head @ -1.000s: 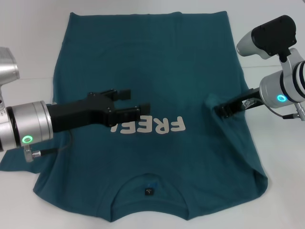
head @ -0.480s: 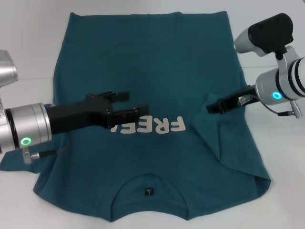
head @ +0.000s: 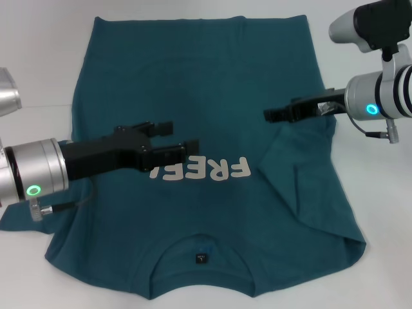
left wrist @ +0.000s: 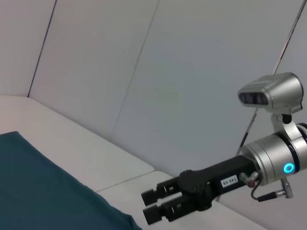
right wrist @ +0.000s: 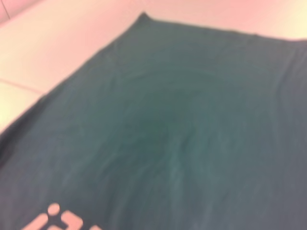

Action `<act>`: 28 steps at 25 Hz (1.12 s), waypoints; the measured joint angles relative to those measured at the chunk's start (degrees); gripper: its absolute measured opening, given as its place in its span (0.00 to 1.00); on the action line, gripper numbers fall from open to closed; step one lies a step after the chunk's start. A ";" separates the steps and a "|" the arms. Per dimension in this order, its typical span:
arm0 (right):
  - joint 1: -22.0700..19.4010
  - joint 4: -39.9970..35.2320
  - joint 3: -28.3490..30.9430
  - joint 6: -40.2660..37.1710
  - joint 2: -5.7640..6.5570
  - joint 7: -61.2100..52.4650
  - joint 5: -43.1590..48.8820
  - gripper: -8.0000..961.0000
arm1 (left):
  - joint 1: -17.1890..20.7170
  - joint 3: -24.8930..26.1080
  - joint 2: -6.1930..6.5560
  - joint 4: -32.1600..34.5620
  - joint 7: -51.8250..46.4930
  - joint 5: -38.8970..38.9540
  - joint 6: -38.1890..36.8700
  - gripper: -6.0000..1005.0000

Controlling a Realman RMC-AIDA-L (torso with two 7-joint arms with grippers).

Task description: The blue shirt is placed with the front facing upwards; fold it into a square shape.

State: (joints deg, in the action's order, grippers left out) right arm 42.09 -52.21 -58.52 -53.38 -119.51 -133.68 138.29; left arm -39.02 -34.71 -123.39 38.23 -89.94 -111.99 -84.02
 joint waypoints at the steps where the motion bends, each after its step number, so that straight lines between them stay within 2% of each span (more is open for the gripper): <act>1: -0.25 -0.17 0.02 0.48 0.00 0.65 -1.10 0.65 | 0.00 0.00 0.00 0.00 -0.04 0.16 0.00 0.88; 7: -2.83 -0.49 1.82 2.46 0.02 8.61 -12.26 0.79 | 0.00 0.00 0.00 0.00 -0.40 0.69 0.00 0.88; 10: -3.42 0.13 2.40 2.70 0.56 9.81 -13.31 0.88 | 0.00 0.00 0.00 0.00 -0.59 0.72 0.00 0.88; 12: -3.15 0.96 2.45 2.79 0.94 9.03 -9.82 0.99 | 0.00 0.00 0.00 0.00 -0.86 0.77 0.04 0.88; 18: -0.46 2.59 2.22 2.44 1.42 2.11 4.89 0.99 | -0.08 0.00 0.00 0.00 -1.12 0.81 0.43 0.88; 23: 2.20 3.93 1.72 2.40 0.66 -2.37 15.13 0.99 | -0.15 0.00 -0.12 0.00 -1.21 0.82 0.45 0.88; 28: 4.43 7.58 1.60 2.70 0.15 -3.87 20.80 0.99 | -0.03 0.00 -0.17 0.00 -1.71 0.82 0.45 0.88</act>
State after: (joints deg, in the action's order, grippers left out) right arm 46.52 -44.64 -56.91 -50.67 -119.36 -137.55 159.09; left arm -39.05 -34.72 -123.56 38.23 -91.64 -111.18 -83.58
